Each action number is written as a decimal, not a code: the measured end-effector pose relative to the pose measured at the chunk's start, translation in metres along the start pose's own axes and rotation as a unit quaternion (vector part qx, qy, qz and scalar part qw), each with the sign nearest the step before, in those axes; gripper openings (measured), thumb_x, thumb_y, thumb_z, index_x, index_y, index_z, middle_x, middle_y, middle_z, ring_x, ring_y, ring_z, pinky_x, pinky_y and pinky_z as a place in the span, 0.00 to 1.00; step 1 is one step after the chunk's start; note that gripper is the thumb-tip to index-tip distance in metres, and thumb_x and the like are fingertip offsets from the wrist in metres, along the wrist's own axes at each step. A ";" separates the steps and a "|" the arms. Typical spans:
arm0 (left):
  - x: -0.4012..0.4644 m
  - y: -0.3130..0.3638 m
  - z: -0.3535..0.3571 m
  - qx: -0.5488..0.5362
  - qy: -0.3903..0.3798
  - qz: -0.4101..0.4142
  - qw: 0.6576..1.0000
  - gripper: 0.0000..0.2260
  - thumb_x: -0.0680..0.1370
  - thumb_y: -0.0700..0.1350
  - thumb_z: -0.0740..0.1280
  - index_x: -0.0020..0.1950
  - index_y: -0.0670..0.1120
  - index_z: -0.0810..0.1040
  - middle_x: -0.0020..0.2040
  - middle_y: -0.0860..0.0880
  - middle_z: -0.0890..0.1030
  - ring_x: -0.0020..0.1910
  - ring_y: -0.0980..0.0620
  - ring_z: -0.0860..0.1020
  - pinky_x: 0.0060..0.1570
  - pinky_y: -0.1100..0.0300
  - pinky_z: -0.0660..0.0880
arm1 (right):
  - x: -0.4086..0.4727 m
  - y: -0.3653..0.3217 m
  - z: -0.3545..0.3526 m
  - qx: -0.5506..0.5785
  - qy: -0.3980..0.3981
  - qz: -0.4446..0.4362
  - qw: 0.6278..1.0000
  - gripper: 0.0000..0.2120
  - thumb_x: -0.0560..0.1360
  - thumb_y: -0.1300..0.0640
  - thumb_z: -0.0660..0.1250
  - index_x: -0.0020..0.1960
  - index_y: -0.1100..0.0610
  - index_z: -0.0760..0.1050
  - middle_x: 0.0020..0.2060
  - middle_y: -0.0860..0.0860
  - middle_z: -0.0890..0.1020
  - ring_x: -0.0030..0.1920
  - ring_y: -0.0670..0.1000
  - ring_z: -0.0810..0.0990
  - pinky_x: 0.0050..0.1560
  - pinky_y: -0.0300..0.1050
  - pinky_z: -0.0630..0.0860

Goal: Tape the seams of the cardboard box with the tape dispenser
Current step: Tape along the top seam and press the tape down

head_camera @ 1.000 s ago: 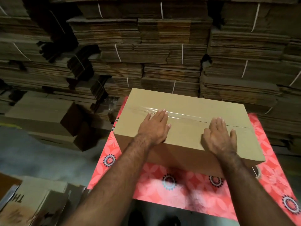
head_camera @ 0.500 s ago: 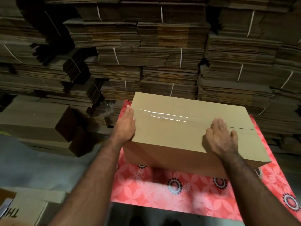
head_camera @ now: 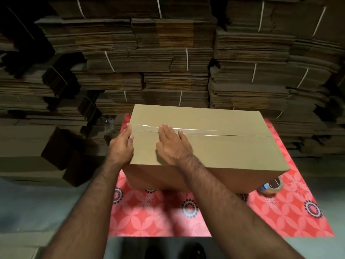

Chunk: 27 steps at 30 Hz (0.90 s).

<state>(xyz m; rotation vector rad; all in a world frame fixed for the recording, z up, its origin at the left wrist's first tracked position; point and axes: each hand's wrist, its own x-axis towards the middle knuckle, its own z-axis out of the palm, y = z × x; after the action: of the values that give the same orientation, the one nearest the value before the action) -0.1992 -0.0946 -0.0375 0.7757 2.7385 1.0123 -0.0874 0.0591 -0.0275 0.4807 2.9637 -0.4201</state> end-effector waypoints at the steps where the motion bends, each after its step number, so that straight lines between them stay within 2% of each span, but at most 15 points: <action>1: 0.000 0.001 0.000 0.012 -0.001 -0.001 1.000 0.22 0.83 0.41 0.59 0.78 0.45 0.64 0.72 0.40 0.72 0.69 0.37 0.72 0.68 0.53 0.67 | -0.004 0.011 -0.003 -0.005 -0.001 0.005 1.000 0.31 0.82 0.47 0.44 0.81 0.57 0.42 0.81 0.52 0.44 0.80 0.49 0.43 0.79 0.54 0.41; 9: 0.001 0.006 0.004 0.078 0.002 -0.013 0.997 0.22 0.83 0.41 0.60 0.77 0.43 0.66 0.68 0.34 0.75 0.65 0.32 0.74 0.63 0.48 0.71 | -0.037 0.090 -0.014 -0.016 0.017 0.064 0.998 0.31 0.82 0.48 0.44 0.81 0.59 0.42 0.81 0.55 0.45 0.80 0.51 0.44 0.79 0.49 0.43; 13: 0.004 0.008 0.005 0.135 -0.007 -0.045 0.990 0.22 0.82 0.44 0.59 0.78 0.48 0.64 0.60 0.31 0.79 0.58 0.29 0.76 0.55 0.45 0.74 | -0.054 0.125 -0.019 -0.010 0.025 0.105 0.994 0.31 0.82 0.47 0.43 0.81 0.59 0.41 0.81 0.54 0.44 0.80 0.50 0.43 0.79 0.50 0.43; 17: 0.004 0.008 0.006 0.166 -0.001 -0.069 0.984 0.23 0.82 0.47 0.60 0.77 0.52 0.63 0.57 0.31 0.80 0.55 0.29 0.77 0.53 0.44 0.75 | -0.079 0.176 -0.028 -0.012 0.042 0.170 0.984 0.33 0.81 0.46 0.44 0.81 0.58 0.41 0.81 0.53 0.44 0.80 0.49 0.43 0.79 0.53 0.44; 20: 0.002 0.017 0.008 0.173 0.009 -0.075 0.982 0.23 0.82 0.44 0.60 0.77 0.50 0.64 0.58 0.30 0.78 0.56 0.29 0.76 0.54 0.44 0.74 | -0.103 0.210 -0.037 -0.026 0.050 0.220 0.974 0.33 0.81 0.46 0.44 0.81 0.58 0.41 0.81 0.52 0.44 0.80 0.48 0.43 0.79 0.54 0.41; 23: -0.001 0.033 0.012 0.203 -0.009 -0.084 0.975 0.25 0.82 0.44 0.59 0.79 0.49 0.60 0.62 0.33 0.77 0.59 0.31 0.75 0.55 0.42 0.74 | -0.110 0.216 -0.041 -0.044 0.056 0.271 0.960 0.34 0.80 0.44 0.44 0.81 0.59 0.42 0.81 0.53 0.44 0.80 0.50 0.44 0.79 0.57 0.42; 25: -0.004 0.047 0.018 0.218 -0.012 -0.102 0.971 0.26 0.80 0.43 0.60 0.78 0.46 0.58 0.72 0.37 0.68 0.66 0.34 0.70 0.59 0.40 0.72 | -0.102 0.198 -0.044 -0.049 0.061 0.250 0.965 0.34 0.80 0.44 0.44 0.81 0.60 0.43 0.81 0.55 0.47 0.80 0.52 0.45 0.78 0.59 0.43; 27: -0.007 0.055 0.024 0.226 0.012 -0.098 0.969 0.27 0.77 0.39 0.62 0.76 0.42 0.61 0.78 0.41 0.59 0.70 0.36 0.66 0.61 0.40 0.70 | -0.091 0.169 -0.041 -0.045 0.066 0.172 0.982 0.34 0.80 0.45 0.43 0.81 0.60 0.44 0.81 0.55 0.47 0.80 0.52 0.46 0.78 0.59 0.44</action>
<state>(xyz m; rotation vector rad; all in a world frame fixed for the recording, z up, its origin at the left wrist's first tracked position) -0.1626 -0.0488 -0.0214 0.5251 3.0310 0.3633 0.0512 0.1982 -0.0174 1.0242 2.9174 -0.2248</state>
